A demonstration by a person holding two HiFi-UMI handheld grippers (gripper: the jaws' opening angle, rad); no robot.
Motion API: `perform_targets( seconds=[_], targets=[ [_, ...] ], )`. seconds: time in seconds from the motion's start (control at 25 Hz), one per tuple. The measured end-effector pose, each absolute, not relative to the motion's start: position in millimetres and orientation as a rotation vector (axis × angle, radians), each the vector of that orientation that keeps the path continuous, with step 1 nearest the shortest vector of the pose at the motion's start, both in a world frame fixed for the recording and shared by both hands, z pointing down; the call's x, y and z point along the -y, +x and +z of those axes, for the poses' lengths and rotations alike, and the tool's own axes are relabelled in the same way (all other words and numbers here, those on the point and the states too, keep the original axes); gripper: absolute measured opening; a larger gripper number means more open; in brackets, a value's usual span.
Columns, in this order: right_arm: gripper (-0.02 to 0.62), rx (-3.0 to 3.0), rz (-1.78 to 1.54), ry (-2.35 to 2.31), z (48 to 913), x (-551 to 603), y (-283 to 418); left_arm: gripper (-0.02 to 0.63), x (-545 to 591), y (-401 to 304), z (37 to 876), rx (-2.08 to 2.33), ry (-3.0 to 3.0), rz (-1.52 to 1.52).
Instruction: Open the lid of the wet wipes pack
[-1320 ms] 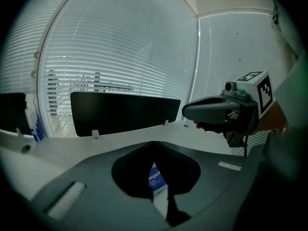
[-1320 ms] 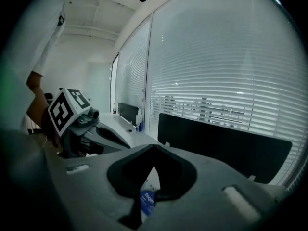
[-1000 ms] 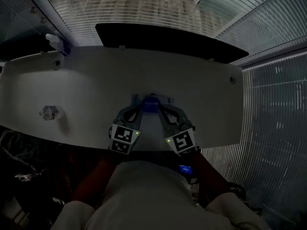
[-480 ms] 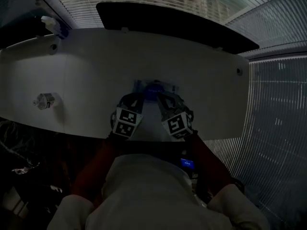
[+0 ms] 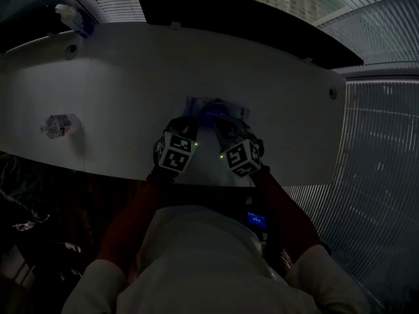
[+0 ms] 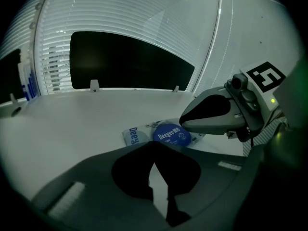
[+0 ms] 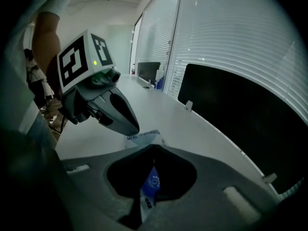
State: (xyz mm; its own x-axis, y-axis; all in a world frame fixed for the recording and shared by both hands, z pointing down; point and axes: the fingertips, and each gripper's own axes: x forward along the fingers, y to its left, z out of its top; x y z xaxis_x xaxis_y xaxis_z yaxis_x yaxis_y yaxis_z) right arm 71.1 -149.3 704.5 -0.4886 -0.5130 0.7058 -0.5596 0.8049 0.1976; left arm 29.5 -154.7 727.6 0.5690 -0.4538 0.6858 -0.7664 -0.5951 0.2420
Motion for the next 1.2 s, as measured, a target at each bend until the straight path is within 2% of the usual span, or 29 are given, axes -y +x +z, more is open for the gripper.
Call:
perform_targets(
  seconds=[0.36,0.44,0.76,1.2],
  targets=[
    [0.005,2.151,0.075,0.701,727,141,69,0.002,152,32,748,0.946,2.242,0.832],
    [0.038,2.146,0.084,0.676,731,138,68,0.002,152,33,752,0.94,2.235,0.847],
    [0.078,2.103,0.037,0.573,746,130,62,0.002,144,37,770,0.874,2.184,0.945],
    [0.103,2.005,-0.058,0.478,767,126,66,0.003,145,40,772,0.858,2.173,1.019]
  ],
)
